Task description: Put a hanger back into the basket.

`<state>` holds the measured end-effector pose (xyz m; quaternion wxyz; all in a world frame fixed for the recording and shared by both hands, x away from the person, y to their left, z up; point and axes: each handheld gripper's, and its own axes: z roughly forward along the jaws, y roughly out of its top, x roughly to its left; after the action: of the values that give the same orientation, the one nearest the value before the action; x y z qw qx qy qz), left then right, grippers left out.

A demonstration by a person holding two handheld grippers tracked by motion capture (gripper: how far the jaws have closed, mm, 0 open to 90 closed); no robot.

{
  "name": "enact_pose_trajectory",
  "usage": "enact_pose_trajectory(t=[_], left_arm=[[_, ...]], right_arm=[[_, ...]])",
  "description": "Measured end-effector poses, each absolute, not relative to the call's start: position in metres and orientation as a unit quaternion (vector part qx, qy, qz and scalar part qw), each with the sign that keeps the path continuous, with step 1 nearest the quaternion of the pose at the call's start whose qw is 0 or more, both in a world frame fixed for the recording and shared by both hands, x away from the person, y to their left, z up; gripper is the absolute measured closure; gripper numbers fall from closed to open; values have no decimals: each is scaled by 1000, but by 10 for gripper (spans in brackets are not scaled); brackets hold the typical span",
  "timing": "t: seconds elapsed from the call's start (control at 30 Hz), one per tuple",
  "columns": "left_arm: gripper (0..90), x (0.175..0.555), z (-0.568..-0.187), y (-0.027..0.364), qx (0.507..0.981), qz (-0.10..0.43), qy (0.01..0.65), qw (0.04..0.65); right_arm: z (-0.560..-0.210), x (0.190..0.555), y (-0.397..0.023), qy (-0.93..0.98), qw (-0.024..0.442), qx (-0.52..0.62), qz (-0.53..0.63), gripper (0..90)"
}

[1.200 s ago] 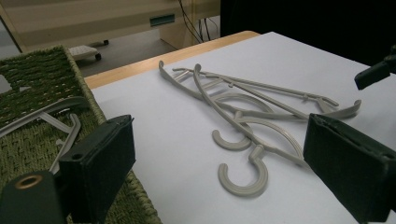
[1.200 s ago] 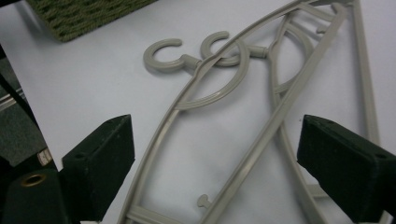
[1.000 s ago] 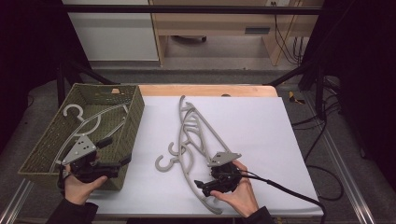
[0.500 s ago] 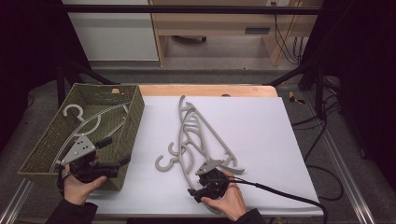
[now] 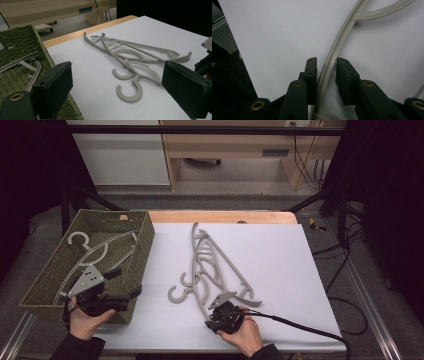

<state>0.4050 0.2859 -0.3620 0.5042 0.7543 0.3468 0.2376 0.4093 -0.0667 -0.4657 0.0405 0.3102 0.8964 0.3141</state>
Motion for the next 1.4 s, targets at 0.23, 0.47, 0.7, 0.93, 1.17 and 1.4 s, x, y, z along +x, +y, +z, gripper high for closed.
enact_pose_trajectory(t=[0.23, 0.47, 0.7, 0.93, 1.17, 1.4], left_arm=[[95, 404, -361, 286, 754, 237, 346, 505], [96, 404, -362, 284, 756, 236, 344, 504], [97, 404, -362, 283, 759, 234, 341, 503], [97, 404, -363, 280, 762, 232, 339, 501], [97, 404, -364, 277, 766, 230, 334, 498], [98, 404, -364, 275, 770, 227, 330, 496]], right_arm=[[-461, 411, -74, 903, 56, 318, 283, 754], [-458, 415, -98, 896, 64, 352, 264, 819], [-455, 417, -114, 901, 61, 337, 266, 808], [-460, 418, -111, 903, 69, 338, 255, 748], [-460, 419, -111, 907, 67, 331, 252, 816], [-458, 426, -114, 907, 46, 329, 260, 826]])
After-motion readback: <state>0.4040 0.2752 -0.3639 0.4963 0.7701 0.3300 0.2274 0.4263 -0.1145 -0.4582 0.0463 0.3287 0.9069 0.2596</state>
